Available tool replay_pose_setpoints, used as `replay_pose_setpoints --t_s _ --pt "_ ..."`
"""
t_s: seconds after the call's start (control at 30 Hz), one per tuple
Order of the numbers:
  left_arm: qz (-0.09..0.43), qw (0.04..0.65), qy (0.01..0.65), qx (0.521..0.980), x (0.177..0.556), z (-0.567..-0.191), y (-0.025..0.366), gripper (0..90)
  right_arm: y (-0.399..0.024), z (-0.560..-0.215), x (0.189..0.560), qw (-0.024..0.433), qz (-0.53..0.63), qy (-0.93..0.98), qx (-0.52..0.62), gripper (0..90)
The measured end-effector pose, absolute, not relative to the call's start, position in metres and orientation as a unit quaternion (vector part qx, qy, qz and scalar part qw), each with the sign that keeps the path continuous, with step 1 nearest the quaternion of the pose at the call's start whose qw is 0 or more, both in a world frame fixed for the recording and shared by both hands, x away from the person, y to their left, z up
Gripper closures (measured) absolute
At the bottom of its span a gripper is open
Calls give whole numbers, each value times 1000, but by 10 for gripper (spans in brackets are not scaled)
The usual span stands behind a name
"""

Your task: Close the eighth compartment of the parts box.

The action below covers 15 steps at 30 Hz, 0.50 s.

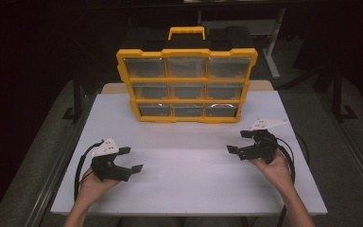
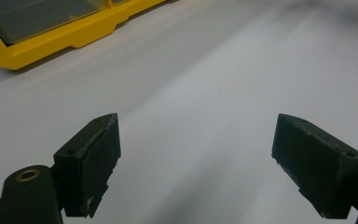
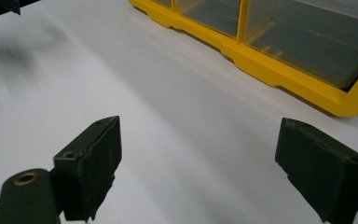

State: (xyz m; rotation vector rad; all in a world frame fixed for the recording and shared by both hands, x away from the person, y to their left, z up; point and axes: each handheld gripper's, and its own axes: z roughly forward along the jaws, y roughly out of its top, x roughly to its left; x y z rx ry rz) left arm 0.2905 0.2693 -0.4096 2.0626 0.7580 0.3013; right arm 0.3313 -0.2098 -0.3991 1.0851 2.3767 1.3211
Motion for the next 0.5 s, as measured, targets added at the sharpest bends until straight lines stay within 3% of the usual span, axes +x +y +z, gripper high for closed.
replay_pose_setpoints --t_s 0.5 --pt "124 446 306 832 286 -409 268 154 -229 -410 312 121 452 800 376 138"
